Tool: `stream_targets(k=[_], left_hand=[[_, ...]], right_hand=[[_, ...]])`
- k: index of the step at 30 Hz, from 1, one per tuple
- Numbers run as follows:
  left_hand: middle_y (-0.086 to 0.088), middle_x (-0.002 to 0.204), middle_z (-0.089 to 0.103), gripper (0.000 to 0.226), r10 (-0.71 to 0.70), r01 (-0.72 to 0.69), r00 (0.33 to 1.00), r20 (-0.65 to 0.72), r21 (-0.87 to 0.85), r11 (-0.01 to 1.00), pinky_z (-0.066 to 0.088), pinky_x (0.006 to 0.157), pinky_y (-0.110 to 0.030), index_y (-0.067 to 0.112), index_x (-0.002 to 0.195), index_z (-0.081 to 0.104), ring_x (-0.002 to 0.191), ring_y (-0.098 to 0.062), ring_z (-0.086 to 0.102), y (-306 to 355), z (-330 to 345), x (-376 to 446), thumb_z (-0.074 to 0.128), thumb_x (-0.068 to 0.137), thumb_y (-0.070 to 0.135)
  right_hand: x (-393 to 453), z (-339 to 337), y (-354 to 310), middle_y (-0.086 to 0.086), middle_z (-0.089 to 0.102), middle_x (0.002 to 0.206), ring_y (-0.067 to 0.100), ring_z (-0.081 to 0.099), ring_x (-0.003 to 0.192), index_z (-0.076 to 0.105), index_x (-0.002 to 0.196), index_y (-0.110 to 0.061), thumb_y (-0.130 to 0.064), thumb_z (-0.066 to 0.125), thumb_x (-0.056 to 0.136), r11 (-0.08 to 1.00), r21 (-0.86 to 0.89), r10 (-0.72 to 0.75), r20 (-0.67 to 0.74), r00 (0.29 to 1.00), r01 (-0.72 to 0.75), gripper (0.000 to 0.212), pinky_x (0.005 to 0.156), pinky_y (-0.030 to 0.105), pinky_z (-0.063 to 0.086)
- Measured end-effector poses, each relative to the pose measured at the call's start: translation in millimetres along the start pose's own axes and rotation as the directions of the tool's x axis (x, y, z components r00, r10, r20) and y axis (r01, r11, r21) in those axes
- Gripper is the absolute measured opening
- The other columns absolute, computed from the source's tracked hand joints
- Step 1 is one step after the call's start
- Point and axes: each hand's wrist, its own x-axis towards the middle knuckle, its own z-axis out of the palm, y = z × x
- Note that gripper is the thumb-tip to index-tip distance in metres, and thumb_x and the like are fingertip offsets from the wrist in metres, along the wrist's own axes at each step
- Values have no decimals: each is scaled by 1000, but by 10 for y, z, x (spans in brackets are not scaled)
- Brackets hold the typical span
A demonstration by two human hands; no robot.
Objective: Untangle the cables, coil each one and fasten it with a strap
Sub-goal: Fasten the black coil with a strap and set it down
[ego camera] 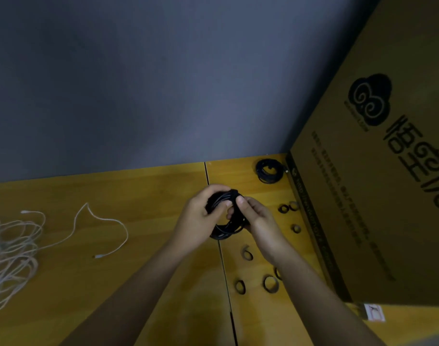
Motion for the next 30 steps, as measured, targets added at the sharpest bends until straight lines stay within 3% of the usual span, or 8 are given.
stream_targets(k=[5,10,14,17,19,22,25,30], left_hand=[[22,106,60,15,-126,132,988,84,-65,989,45,80,-11,37,106,54,98,6,57,-309,341,374,56,96,26],[16,103,59,12,-206,207,978,22,-30,978,45,76,-9,27,106,55,95,1,57,-710,824,988,58,95,22],[2,100,58,17,-283,279,955,-90,-57,959,41,69,-2,8,110,57,87,1,53,-1079,1126,1535,59,94,14],[-4,99,60,19,-305,300,941,-145,-56,952,40,64,-3,1,110,57,90,-13,56,-1346,1294,1849,59,94,11],[-2,96,59,15,-313,308,934,-175,-56,950,40,63,-4,4,107,57,92,-15,56,-1518,1366,1990,59,94,12],[-3,105,62,22,-321,329,934,-159,27,944,40,68,-11,7,116,57,101,-19,58,-1675,1403,2083,54,97,18],[-9,133,50,40,-265,285,958,-108,319,904,35,100,-27,12,133,51,126,-27,42,-1711,1348,2114,45,100,34],[-5,152,15,95,-417,363,908,29,441,821,25,111,-49,24,152,13,140,-30,15,-1581,1204,1911,59,78,64]], right_hand=[[347,-198,335,8,62,101,24,62,93,61,104,-14,-46,53,88,999,11,36,-191,981,-34,36,86,46,53],[911,-675,775,-5,59,107,-6,57,92,59,106,-29,-39,41,97,976,-211,-11,-327,945,-62,22,70,9,45],[1575,-1041,1027,3,45,134,21,41,125,51,133,-19,-23,49,98,735,-668,-175,-353,919,-117,35,97,34,42],[1978,-1222,1150,2,37,144,24,27,132,43,141,-22,-28,49,98,467,-878,-244,-238,940,-101,44,106,36,30],[2150,-1325,1285,0,40,144,23,26,132,43,141,-25,-29,47,99,396,-913,-227,-201,953,-98,42,104,34,30],[2218,-1411,1432,2,54,130,23,34,123,53,133,-25,-18,50,98,443,-894,-294,-214,932,-65,36,94,32,36],[2245,-1461,1466,5,60,120,25,38,116,58,128,-23,-14,54,95,465,-885,-341,-203,918,-23,35,89,34,37],[2234,-1466,1425,7,60,119,25,39,117,59,128,-21,-13,55,95,505,-863,-317,-187,930,-2,34,89,30,34]])
